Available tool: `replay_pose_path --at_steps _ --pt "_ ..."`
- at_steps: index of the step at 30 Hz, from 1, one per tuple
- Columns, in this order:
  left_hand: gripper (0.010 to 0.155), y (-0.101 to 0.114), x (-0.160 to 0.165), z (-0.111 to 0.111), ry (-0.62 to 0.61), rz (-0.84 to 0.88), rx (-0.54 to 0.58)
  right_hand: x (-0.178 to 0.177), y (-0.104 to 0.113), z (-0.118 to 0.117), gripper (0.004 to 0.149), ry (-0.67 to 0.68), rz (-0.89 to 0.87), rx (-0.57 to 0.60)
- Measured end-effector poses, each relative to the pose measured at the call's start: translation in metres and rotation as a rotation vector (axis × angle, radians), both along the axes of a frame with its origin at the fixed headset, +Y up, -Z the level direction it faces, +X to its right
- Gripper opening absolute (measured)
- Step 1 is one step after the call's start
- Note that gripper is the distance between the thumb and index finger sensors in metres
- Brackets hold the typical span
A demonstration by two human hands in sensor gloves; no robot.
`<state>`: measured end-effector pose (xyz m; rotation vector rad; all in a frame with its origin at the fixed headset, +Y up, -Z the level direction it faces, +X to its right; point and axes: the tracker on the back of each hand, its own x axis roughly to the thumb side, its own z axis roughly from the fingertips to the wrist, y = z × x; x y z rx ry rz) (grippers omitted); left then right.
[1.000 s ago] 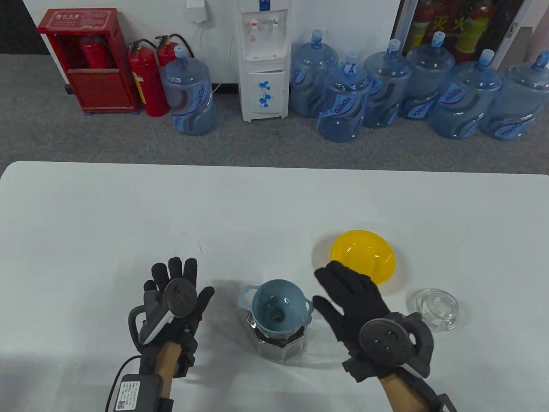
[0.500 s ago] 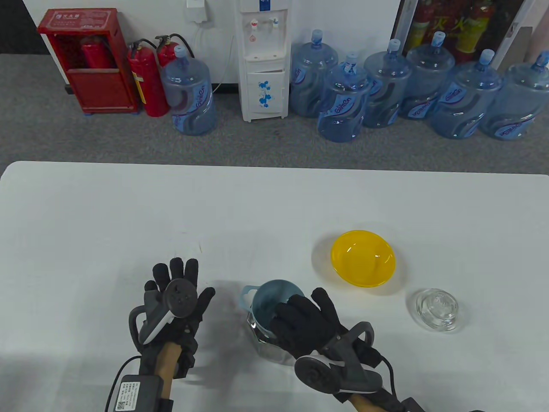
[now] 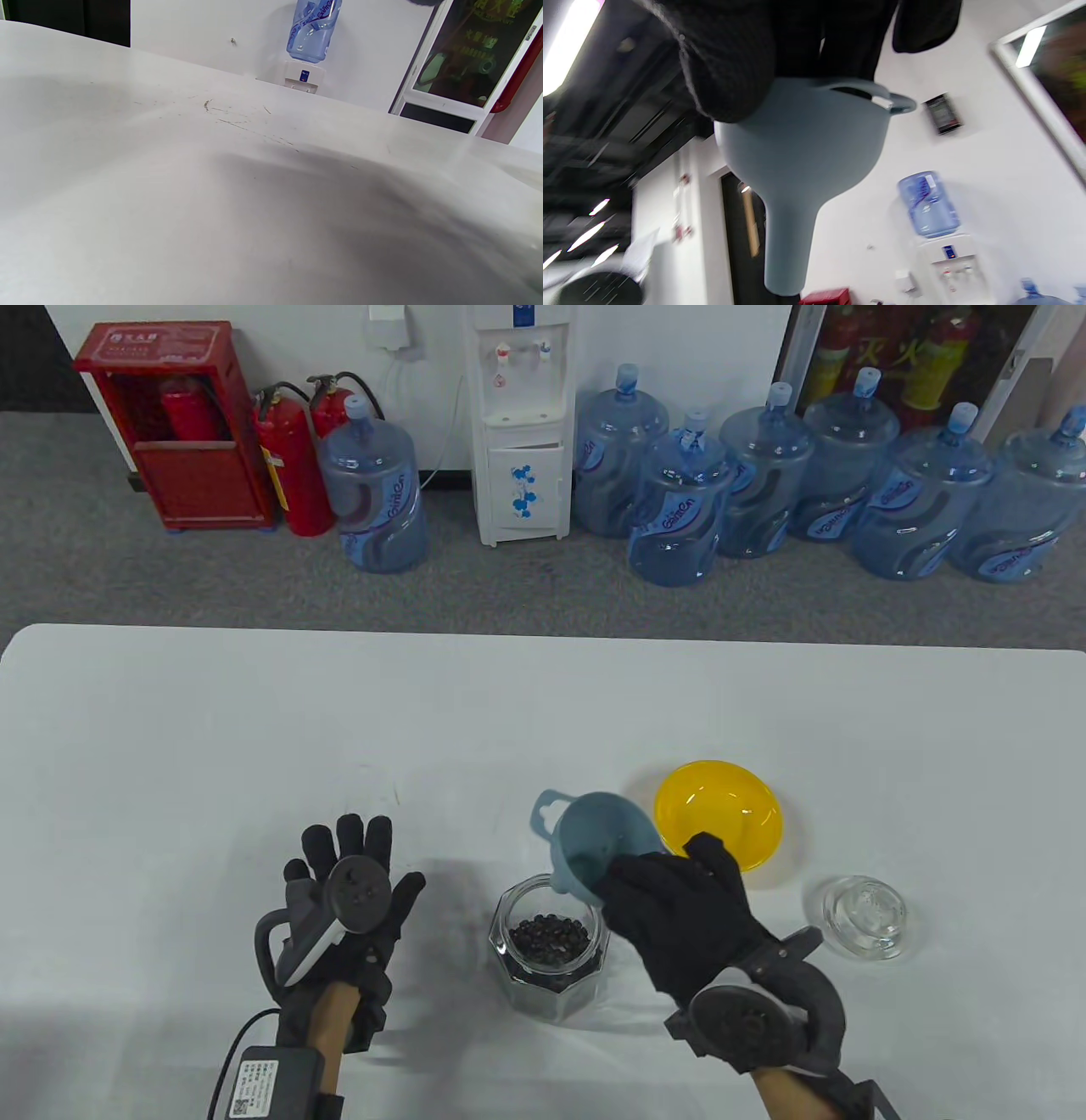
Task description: Transfer coffee beans through funnel into glass jar
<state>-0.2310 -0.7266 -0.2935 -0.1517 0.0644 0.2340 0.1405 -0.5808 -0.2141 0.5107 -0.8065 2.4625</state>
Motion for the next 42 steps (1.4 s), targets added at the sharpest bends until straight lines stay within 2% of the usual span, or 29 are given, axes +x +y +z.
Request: replay_pose_path --at_steps 4,8,13,18,23,30,33,36,39,42 --pt "0.073 -0.001 -0.001 -0.001 0.007 0.0 -0.005 0.035 -0.013 -0.036 0.036 -0.129 -0.191 -0.122" --pt "0.072 0.0 -0.003 -0.001 0.016 -0.001 -0.006 0.068 -0.042 -0.071 0.036 -0.284 -0.381 -0.257" --pt "0.072 -0.002 -0.005 -0.002 0.023 -0.002 -0.02 0.082 -0.075 -0.102 0.036 -0.45 -0.369 -0.394" --pt "0.072 -0.001 -0.006 -0.002 0.026 -0.003 -0.024 0.086 -0.093 -0.122 0.037 -0.543 -0.348 -0.537" --pt "0.072 -0.001 -0.006 -0.002 0.028 -0.008 -0.032 0.086 -0.106 -0.134 0.037 -0.585 -0.304 -0.625" --pt "0.073 -0.001 -0.007 -0.003 0.03 -0.011 -0.044 0.084 -0.115 -0.141 0.038 -0.609 -0.272 -0.659" --pt "0.073 -0.001 -0.007 -0.003 0.03 -0.012 -0.048 0.09 -0.118 -0.141 0.041 -0.582 -0.298 -0.691" --pt "0.073 -0.001 -0.007 -0.003 0.029 -0.011 -0.051 0.099 -0.12 -0.14 0.053 -0.496 -0.329 -0.758" --pt "0.073 -0.001 -0.007 -0.004 0.027 -0.012 -0.052 0.111 -0.114 -0.132 0.063 -0.441 -0.372 -0.727" --pt "0.073 -0.001 -0.007 -0.004 0.026 -0.01 -0.049 0.124 -0.102 -0.123 0.064 -0.455 -0.37 -0.682"
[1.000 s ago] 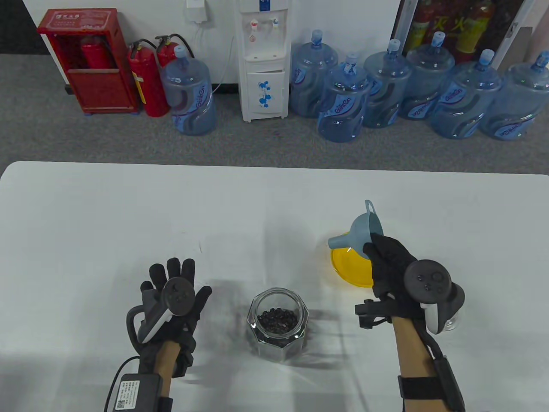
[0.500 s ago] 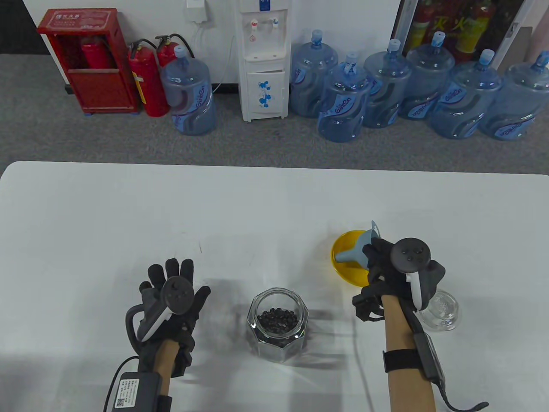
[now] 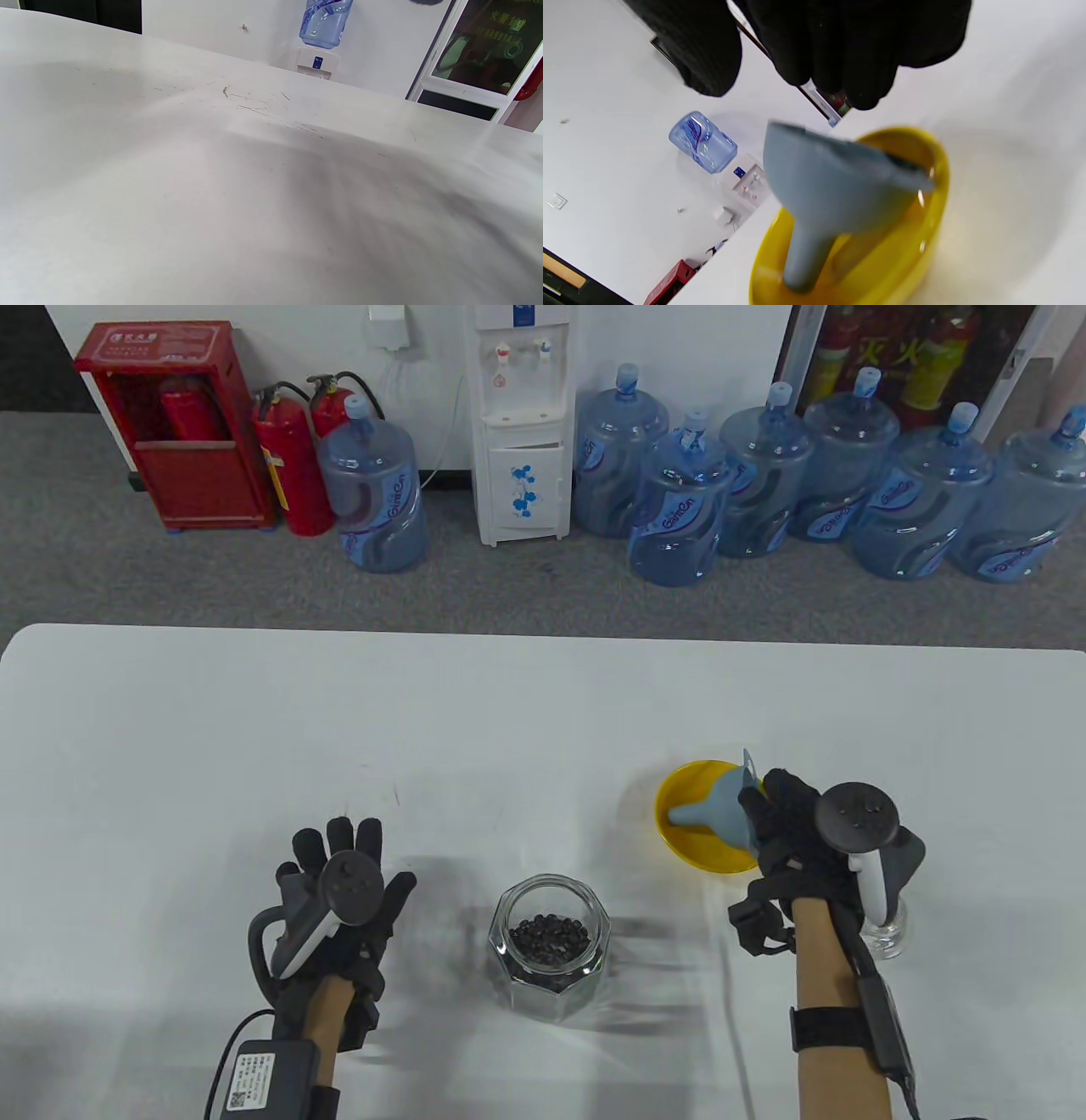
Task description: Transfer coffee beans through funnel into glass jar
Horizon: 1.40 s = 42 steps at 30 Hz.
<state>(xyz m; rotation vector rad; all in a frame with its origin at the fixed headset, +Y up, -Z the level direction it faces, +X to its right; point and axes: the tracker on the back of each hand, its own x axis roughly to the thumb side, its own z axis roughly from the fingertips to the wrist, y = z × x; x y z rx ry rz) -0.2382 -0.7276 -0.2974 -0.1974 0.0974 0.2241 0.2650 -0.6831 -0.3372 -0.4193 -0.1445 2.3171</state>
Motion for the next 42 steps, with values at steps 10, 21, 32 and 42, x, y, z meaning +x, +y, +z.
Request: replay_pose_path --at_steps 10,21,32,42 --pt "0.073 0.005 0.004 0.002 -0.041 0.015 0.059 0.058 0.03 0.049 0.069 -0.093 0.235 0.133" --pt "0.072 0.007 0.006 0.003 -0.054 0.014 0.08 0.073 -0.036 0.067 0.081 -0.096 0.62 -0.304" --pt "0.072 0.004 0.005 0.002 -0.048 0.003 0.06 0.066 -0.06 0.056 0.081 -0.09 0.648 -0.379" --pt "0.072 0.004 0.005 0.002 -0.047 -0.002 0.056 0.066 -0.031 0.065 0.078 -0.126 0.544 -0.169"
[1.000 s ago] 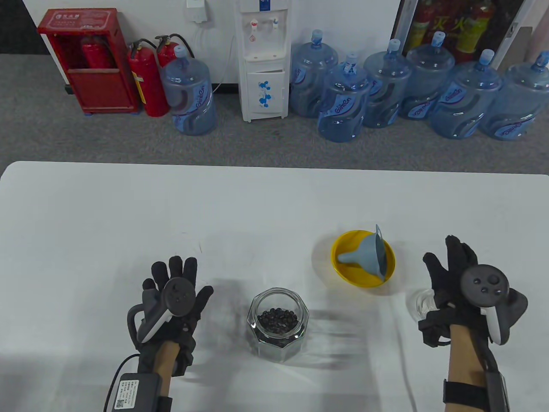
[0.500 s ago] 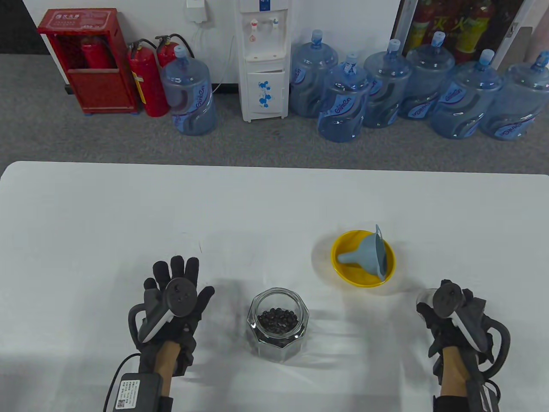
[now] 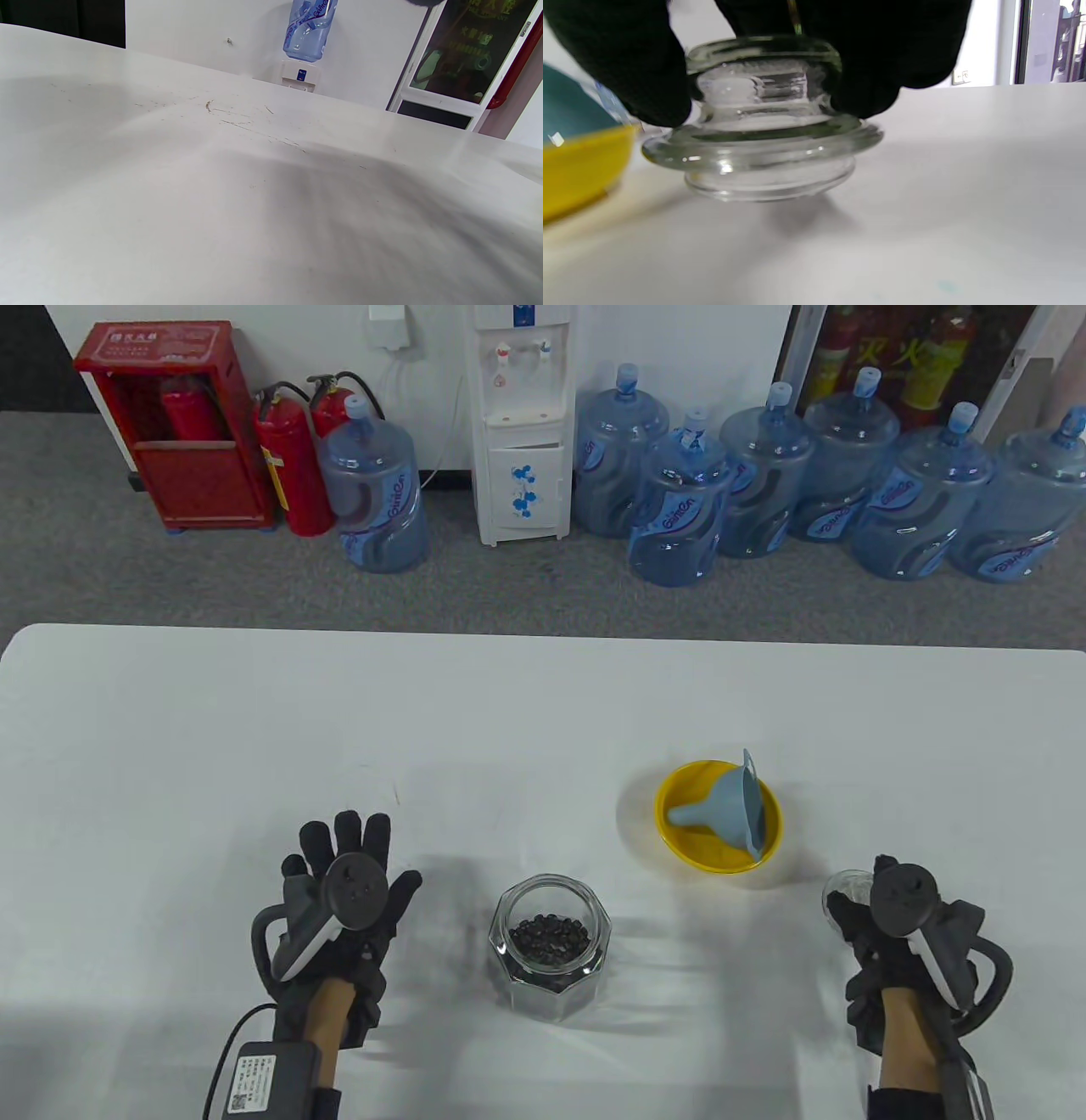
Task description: Transfer coffee beans through funnel into glass jar
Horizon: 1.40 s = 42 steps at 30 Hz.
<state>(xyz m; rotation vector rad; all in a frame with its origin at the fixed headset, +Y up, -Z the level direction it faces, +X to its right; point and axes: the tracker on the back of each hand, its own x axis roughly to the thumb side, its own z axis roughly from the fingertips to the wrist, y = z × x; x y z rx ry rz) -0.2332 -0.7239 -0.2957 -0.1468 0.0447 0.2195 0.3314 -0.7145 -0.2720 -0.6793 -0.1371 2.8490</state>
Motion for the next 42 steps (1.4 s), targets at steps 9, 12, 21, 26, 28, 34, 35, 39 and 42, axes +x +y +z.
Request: replay_pose_path --at_steps 9,12,21,26,28,34,35,39,42 --pt "0.073 0.0 0.002 0.0 -0.01 0.008 0.006 -0.049 0.088 0.015 0.072 0.193 -0.3 0.233" --pt "0.073 0.0 0.002 0.0 -0.011 0.01 0.009 -0.082 0.113 0.015 0.071 0.307 -0.302 0.223" --pt "0.072 0.001 0.002 0.001 -0.02 0.012 0.021 -0.186 0.131 0.013 0.067 0.611 -0.175 0.111" --pt "0.072 0.0 0.002 0.001 -0.023 0.015 0.029 -0.234 0.128 0.014 0.068 0.747 -0.092 0.041" --pt "0.072 0.0 0.002 0.001 -0.023 0.021 0.026 -0.246 0.127 0.015 0.068 0.78 -0.057 0.041" --pt "0.072 0.0 0.0 0.002 -0.018 0.03 0.023 -0.267 0.121 0.015 0.069 0.83 0.016 0.026" --pt "0.072 0.0 0.0 0.002 -0.017 0.033 0.023 -0.27 0.12 0.015 0.069 0.839 0.025 0.028" --pt "0.072 0.0 -0.001 0.002 -0.016 0.038 0.025 -0.275 0.117 0.017 0.069 0.861 0.036 0.033" --pt "0.072 0.0 -0.001 0.002 -0.017 0.034 0.021 -0.279 0.115 0.02 0.069 0.887 0.047 0.037"
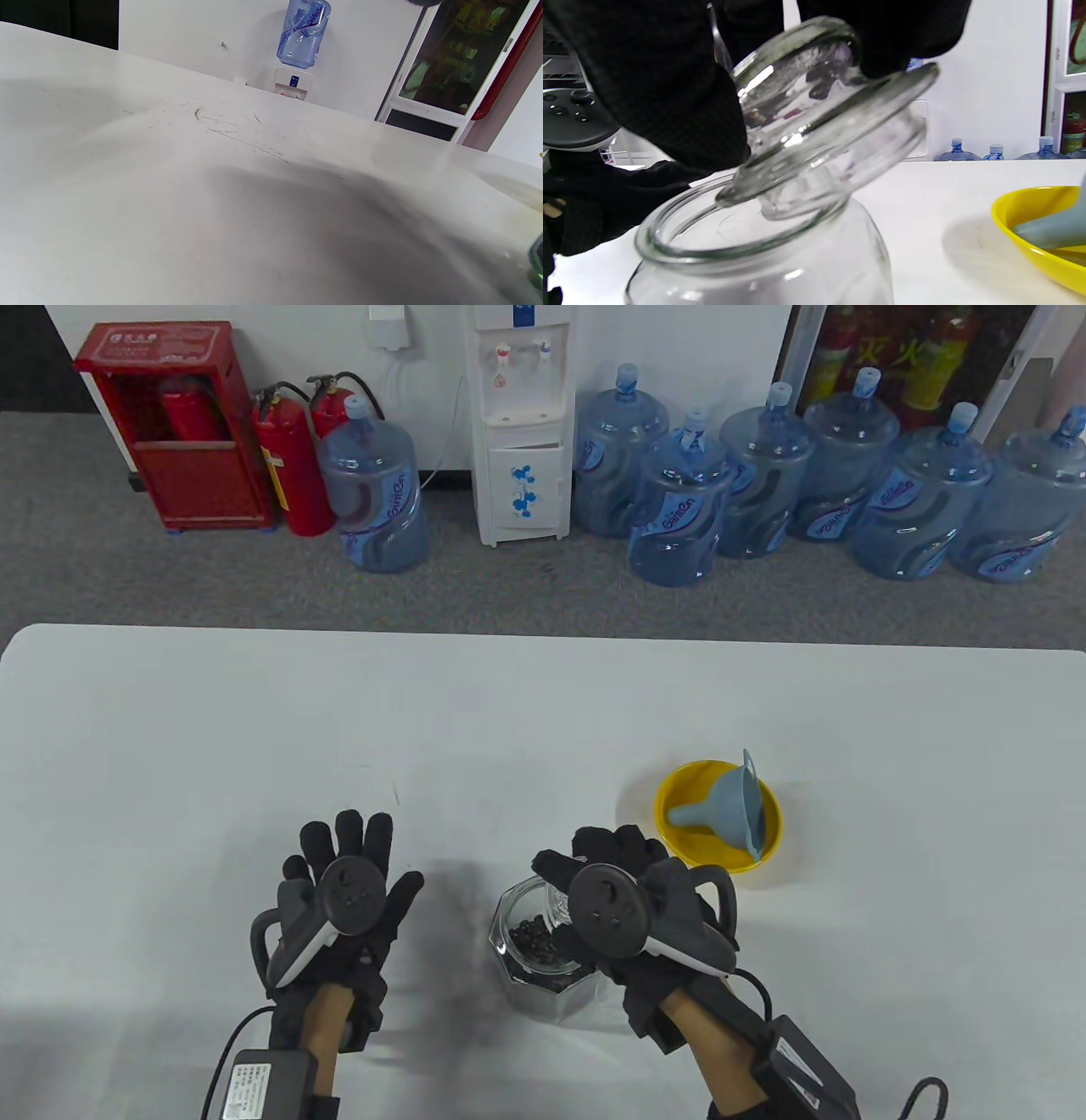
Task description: Transfer coffee beans through funnel into glass jar
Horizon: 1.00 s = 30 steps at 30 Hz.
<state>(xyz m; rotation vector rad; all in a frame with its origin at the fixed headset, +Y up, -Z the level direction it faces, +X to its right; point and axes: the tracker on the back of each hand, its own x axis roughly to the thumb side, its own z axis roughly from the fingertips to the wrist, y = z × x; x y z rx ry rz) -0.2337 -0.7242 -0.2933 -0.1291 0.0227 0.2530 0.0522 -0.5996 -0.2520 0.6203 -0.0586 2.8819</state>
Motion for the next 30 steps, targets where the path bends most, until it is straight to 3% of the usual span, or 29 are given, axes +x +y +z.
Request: replay_pose_path --at_steps 10,30 --pt "0.073 0.0 0.0 0.0 0.001 -0.004 -0.008 -0.016 -0.005 0.005 0.069 0.086 -0.001 -0.028" --pt "0.073 0.0 0.001 0.0 0.0 -0.002 -0.013 -0.008 -0.017 0.0 0.071 0.079 -0.118 -0.075"
